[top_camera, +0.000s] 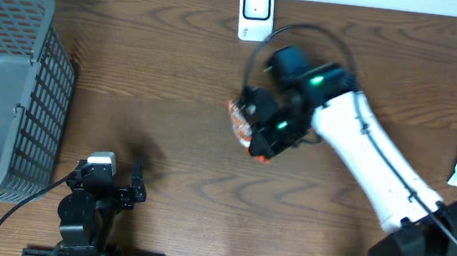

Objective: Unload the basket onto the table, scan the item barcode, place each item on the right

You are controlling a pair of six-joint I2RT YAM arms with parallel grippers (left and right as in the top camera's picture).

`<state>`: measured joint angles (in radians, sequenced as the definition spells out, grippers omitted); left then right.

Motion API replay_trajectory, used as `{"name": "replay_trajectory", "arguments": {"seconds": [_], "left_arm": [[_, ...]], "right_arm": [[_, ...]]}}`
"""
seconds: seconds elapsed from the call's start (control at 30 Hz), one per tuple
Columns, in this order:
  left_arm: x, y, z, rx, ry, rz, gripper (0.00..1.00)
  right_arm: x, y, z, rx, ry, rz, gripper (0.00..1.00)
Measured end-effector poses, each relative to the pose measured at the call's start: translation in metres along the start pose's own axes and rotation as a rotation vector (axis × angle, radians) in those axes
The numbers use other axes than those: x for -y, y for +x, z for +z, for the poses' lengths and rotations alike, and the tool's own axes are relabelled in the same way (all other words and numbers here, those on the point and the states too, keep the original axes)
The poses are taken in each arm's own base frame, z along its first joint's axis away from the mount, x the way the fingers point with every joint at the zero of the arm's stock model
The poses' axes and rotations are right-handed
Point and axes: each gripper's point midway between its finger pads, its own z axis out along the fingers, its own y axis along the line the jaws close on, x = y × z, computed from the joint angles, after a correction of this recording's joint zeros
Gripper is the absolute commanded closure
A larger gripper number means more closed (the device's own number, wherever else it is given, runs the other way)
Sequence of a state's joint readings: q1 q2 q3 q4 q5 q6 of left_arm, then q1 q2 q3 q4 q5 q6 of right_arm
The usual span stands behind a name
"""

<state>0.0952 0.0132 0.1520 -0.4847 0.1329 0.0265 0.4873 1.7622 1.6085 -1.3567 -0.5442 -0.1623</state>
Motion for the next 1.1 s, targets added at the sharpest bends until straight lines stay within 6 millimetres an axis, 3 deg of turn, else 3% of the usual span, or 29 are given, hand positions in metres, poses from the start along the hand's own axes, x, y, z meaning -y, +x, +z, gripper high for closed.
{"name": "replay_trajectory", "arguments": {"seconds": [0.1,0.2,0.47,0.57,0.8,1.0,1.1], "left_arm": [[0.000,0.000,0.000,0.000,0.000,0.000,0.02],[0.000,0.000,0.000,0.000,0.000,0.000,0.02],[0.000,0.000,0.000,0.000,0.000,0.000,0.02],[0.000,0.000,0.000,0.000,0.000,0.000,0.02],[0.000,0.000,0.000,0.000,0.000,0.000,0.02],[0.000,0.000,0.000,0.000,0.000,0.000,0.02],[0.000,0.000,0.000,0.000,0.000,0.000,0.02]], "right_arm": [[0.013,-0.009,-0.007,0.060,-0.134,0.037,0.99],[0.027,-0.012,-0.001,0.087,-0.275,0.086,0.99],[0.057,0.016,0.063,-0.028,-0.514,0.221,0.99],[0.065,0.028,0.075,-0.070,-0.522,0.244,0.99],[0.090,0.053,0.077,-0.152,-0.431,0.297,0.99],[0.120,0.055,0.081,-0.144,-0.313,0.305,0.99],[0.125,0.055,0.083,-0.144,-0.290,0.302,0.99]]}}
